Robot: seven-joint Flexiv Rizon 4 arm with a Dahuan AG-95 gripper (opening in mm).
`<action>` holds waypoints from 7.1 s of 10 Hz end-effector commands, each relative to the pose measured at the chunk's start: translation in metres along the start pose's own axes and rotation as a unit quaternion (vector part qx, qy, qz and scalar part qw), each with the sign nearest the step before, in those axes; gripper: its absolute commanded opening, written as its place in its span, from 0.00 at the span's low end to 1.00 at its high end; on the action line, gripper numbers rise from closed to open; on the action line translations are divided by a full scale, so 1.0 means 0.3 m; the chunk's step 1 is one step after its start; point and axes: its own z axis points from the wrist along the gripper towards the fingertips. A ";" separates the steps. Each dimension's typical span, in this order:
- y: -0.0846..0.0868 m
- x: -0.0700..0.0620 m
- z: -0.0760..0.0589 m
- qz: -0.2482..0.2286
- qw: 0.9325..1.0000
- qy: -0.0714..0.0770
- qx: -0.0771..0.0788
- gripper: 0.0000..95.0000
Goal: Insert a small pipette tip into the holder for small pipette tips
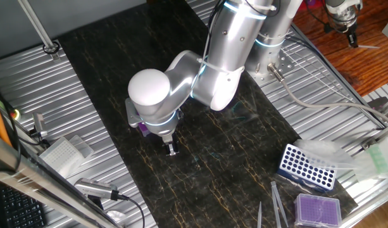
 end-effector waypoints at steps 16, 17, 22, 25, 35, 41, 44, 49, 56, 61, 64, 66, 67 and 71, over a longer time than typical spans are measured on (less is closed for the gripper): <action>-0.117 0.010 -0.214 -0.162 0.987 0.021 -0.010 0.00; -0.141 0.013 -0.226 -0.183 0.983 0.025 -0.010 0.00; -0.186 0.019 -0.249 -0.314 0.949 0.023 -0.002 0.00; -0.186 0.019 -0.249 -0.320 0.947 0.022 0.000 0.00; -0.173 -0.011 -0.268 -0.116 0.993 0.023 -0.011 0.00; -0.171 -0.013 -0.270 -0.077 0.995 0.033 -0.046 0.00; -0.164 -0.021 -0.289 -0.044 0.993 0.047 -0.097 0.00; -0.160 -0.014 -0.313 -0.027 0.988 0.070 -0.134 0.00; -0.175 0.021 -0.379 -0.033 0.978 0.120 -0.169 0.00; -0.198 0.032 -0.393 -0.041 0.973 0.140 -0.179 0.00; -0.208 0.038 -0.398 -0.046 0.969 0.155 -0.185 0.00; -0.215 0.040 -0.402 -0.048 0.969 0.157 -0.186 0.00; -0.218 0.042 -0.404 -0.047 0.968 0.160 -0.187 0.00; -0.218 0.044 -0.402 -0.122 0.980 0.136 -0.081 0.00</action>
